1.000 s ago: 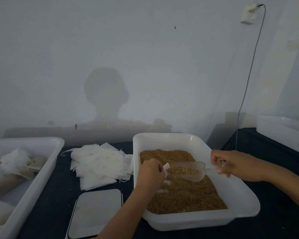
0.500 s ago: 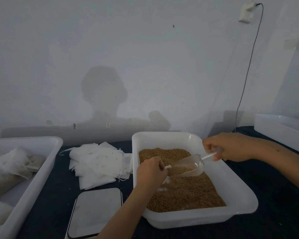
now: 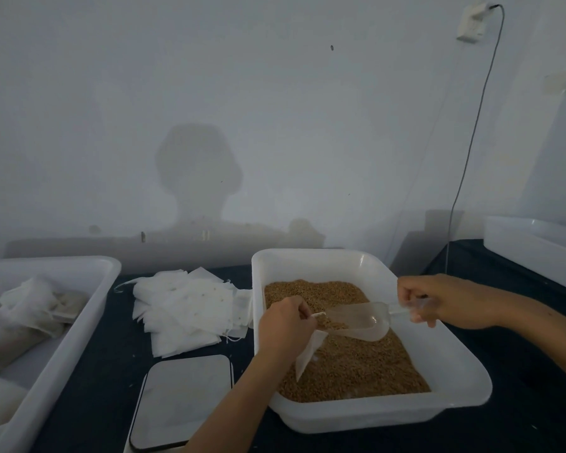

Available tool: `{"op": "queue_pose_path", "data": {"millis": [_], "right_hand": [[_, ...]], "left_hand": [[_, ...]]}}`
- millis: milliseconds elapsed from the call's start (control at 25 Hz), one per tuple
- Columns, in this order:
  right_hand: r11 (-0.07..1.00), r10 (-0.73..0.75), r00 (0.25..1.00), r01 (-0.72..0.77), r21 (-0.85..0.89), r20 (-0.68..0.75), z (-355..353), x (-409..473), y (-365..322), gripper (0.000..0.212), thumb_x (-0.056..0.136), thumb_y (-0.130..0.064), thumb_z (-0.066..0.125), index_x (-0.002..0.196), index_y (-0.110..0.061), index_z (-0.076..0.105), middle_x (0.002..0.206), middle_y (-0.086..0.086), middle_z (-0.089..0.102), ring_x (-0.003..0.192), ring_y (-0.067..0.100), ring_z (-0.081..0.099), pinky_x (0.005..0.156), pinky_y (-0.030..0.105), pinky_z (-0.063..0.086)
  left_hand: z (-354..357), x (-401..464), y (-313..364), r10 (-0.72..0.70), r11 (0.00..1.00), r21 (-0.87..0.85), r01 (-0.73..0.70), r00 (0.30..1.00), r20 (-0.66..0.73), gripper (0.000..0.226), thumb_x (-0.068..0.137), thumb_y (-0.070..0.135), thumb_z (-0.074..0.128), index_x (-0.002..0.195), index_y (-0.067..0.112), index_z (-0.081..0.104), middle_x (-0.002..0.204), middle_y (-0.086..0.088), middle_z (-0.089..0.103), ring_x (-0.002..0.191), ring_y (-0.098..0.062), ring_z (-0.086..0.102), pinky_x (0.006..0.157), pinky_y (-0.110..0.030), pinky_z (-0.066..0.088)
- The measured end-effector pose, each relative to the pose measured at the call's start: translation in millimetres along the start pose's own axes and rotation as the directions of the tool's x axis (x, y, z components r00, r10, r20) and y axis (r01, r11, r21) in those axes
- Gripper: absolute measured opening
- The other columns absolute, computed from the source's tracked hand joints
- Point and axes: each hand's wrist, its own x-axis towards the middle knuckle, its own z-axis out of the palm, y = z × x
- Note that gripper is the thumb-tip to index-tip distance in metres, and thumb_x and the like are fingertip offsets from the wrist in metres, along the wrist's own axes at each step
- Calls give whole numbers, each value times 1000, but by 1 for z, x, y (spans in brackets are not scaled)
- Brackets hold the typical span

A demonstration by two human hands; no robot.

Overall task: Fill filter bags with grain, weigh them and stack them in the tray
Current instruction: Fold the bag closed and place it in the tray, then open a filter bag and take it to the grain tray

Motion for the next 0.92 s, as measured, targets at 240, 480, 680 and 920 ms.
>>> {"op": "queue_pose_path", "data": {"millis": [240,480,680,920], "right_hand": [[980,-39,997,25,-199,-67,-7,-3,1,23,90,-26,61,80,-37,43,87,-13,54,81,2,52,75,27,45],[984,-47,993,27,-174,-112,-3,-4,5,22,88,-26,64,80,-37,47,85,-16,55,79,-1,52,68,21,41],[999,-30,990,24,-46,-135,-1,-1,16,14,88,-24,65,84,-32,54,86,-9,62,82,7,60,72,28,49],[908,31,999,-23,418,-11,22,-3,35,10,91,-20,61,99,-16,57,91,-4,69,85,9,68,69,20,50]], "left_hand": [[1,0,0,3,1000,-10,-3,1000,8,17,81,16,61,70,26,53,66,13,53,61,-2,46,57,-17,38],[1,0,-1,14,999,-36,-13,1000,27,10,83,16,61,75,20,56,87,4,61,78,-12,56,66,-20,43],[0,0,-1,-7,996,-87,11,999,49,16,86,13,57,74,21,50,72,8,54,64,-8,47,58,-19,38],[-4,2,0,-129,969,-206,137,990,52,16,97,14,40,81,18,41,72,-1,52,63,-15,48,56,-28,42]]}}
